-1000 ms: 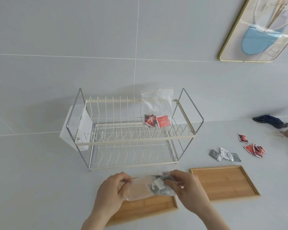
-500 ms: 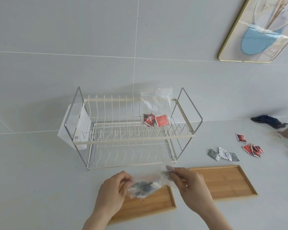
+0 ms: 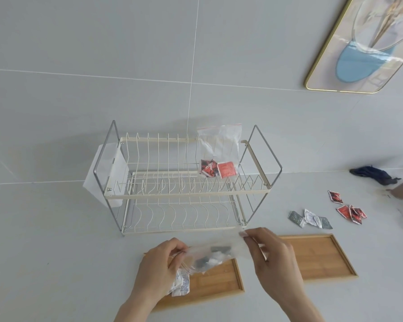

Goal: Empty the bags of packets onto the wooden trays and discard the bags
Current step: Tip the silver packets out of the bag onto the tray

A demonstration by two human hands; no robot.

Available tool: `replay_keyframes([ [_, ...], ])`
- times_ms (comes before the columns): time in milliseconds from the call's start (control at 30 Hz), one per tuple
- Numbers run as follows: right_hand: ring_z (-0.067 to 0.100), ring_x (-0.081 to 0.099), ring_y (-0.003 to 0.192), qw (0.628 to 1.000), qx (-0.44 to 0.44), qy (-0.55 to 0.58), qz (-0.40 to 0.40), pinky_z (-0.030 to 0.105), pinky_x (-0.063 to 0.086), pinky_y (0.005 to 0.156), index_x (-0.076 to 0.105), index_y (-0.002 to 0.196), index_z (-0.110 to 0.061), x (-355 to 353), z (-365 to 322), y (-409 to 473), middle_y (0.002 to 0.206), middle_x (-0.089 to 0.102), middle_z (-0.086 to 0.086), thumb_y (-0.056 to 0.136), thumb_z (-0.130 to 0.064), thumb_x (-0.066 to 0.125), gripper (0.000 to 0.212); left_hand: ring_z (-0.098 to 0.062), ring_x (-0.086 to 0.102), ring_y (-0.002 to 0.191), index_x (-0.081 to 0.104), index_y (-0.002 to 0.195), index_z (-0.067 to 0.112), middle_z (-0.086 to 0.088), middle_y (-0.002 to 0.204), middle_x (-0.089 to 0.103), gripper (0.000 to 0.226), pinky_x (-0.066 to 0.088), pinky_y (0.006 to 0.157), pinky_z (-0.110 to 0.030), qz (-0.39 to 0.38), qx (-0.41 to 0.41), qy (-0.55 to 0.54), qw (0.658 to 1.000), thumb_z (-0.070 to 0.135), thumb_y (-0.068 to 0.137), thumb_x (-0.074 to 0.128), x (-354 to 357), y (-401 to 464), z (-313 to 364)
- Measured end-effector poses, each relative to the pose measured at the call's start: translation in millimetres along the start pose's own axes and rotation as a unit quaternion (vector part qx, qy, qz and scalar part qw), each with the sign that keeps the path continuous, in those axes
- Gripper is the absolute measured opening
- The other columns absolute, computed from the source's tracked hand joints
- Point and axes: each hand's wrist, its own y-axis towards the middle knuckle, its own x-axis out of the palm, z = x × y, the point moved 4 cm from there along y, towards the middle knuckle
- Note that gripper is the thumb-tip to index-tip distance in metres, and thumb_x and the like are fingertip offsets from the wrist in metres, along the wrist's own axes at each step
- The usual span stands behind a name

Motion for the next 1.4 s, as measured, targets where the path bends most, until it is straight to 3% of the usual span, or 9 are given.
replay_keyframes([
  [267, 0.001, 0.068, 0.078, 0.999, -0.012, -0.017, -0.038, 0.023, 0.055, 0.067, 0.069, 0.087, -0.031, -8, -16, 11, 0.081, 0.073, -0.022, 0.091, -0.014, 0.07, 0.017, 0.011, 0.065, 0.092, 0.067, 0.088, 0.035, 0.026, 0.087, 0.072, 0.009, 0.053, 0.082, -0.02, 0.009, 0.003, -0.003, 1.0, 0.03, 0.094, 0.064, 2, -4, 4],
  [567, -0.003, 0.068, 0.081, 0.999, -0.023, -0.004, 0.023, 0.01, 0.048, 0.065, 0.071, 0.085, -0.027, -23, -25, 17, 0.079, 0.072, -0.023, 0.087, -0.009, 0.074, 0.018, 0.011, 0.066, 0.092, 0.065, 0.088, 0.04, 0.023, 0.09, 0.072, 0.017, 0.053, 0.083, -0.018, 0.021, -0.009, -0.018, 1.0, 0.024, 0.094, 0.065, 0, -3, 3],
  [667, -0.002, 0.07, 0.082, 0.999, 0.013, 0.049, 0.016, 0.006, 0.047, 0.068, 0.072, 0.084, -0.026, -23, -22, 15, 0.08, 0.075, -0.02, 0.089, -0.008, 0.072, 0.018, 0.01, 0.065, 0.099, 0.065, 0.099, 0.039, 0.022, 0.1, 0.073, 0.011, 0.055, 0.093, -0.029, 0.037, -0.016, -0.069, 0.997, 0.03, 0.093, 0.067, -1, -2, -1],
  [900, 0.03, 0.075, 0.078, 0.939, 0.162, 0.302, -0.014, 0.041, 0.061, 0.073, 0.07, 0.095, -0.009, -17, -11, 17, 0.083, 0.077, 0.014, 0.1, -0.004, 0.056, 0.016, 0.002, 0.054, 0.126, 0.039, 0.141, 0.045, 0.019, 0.135, 0.056, 0.088, 0.038, 0.111, -0.03, -0.1, -0.116, -0.339, 0.928, 0.054, 0.066, 0.084, 6, -10, 0],
  [1000, 0.033, 0.075, 0.077, 0.894, 0.234, 0.381, -0.002, 0.044, 0.06, 0.073, 0.067, 0.104, -0.003, -6, 1, 15, 0.092, 0.073, 0.026, 0.102, -0.008, 0.053, 0.015, -0.01, 0.069, 0.113, 0.06, 0.125, 0.033, 0.006, 0.116, 0.075, 0.071, 0.049, 0.099, -0.031, -0.087, -0.139, -0.37, 0.915, 0.056, 0.061, 0.081, 5, -10, 3],
  [1100, 0.03, 0.077, 0.087, 0.86, 0.281, 0.421, -0.063, 0.047, 0.059, 0.079, 0.066, 0.116, -0.008, 13, 11, 4, 0.103, 0.077, 0.019, 0.099, -0.02, 0.057, 0.023, -0.029, 0.076, 0.097, 0.065, 0.116, 0.017, -0.01, 0.105, 0.076, 0.048, 0.056, 0.094, -0.046, -0.018, -0.17, -0.412, 0.895, 0.03, 0.074, 0.083, 4, -9, -1],
  [1167, 0.033, 0.076, 0.097, 0.843, 0.304, 0.43, -0.112, 0.051, 0.06, 0.085, 0.064, 0.121, -0.015, 25, 16, -5, 0.109, 0.078, 0.013, 0.092, -0.025, 0.067, 0.031, -0.029, 0.076, 0.092, 0.065, 0.117, 0.013, -0.012, 0.103, 0.072, 0.05, 0.06, 0.083, -0.042, 0.0, -0.185, -0.446, 0.875, 0.016, 0.071, 0.084, 2, -10, -5],
  [1267, 0.037, 0.076, 0.096, 0.838, 0.314, 0.403, -0.191, 0.053, 0.063, 0.083, 0.063, 0.122, -0.014, 36, 19, -17, 0.107, 0.078, 0.016, 0.081, -0.01, 0.082, 0.046, -0.024, 0.072, 0.092, 0.066, 0.12, 0.013, -0.015, 0.11, 0.073, 0.062, 0.059, 0.074, -0.034, -0.028, -0.183, -0.473, 0.862, 0.02, 0.061, 0.085, -3, -11, -9],
  [1400, 0.036, 0.073, 0.073, 0.854, 0.318, 0.363, -0.194, 0.046, 0.063, 0.066, 0.066, 0.11, 0.002, 40, 19, -19, 0.087, 0.073, 0.022, 0.087, 0.015, 0.065, 0.027, -0.019, 0.066, 0.074, 0.073, 0.107, 0.006, -0.008, 0.083, 0.066, 0.043, 0.057, 0.064, -0.031, -0.065, -0.171, -0.463, 0.867, 0.029, 0.071, 0.078, -7, -16, -8],
])
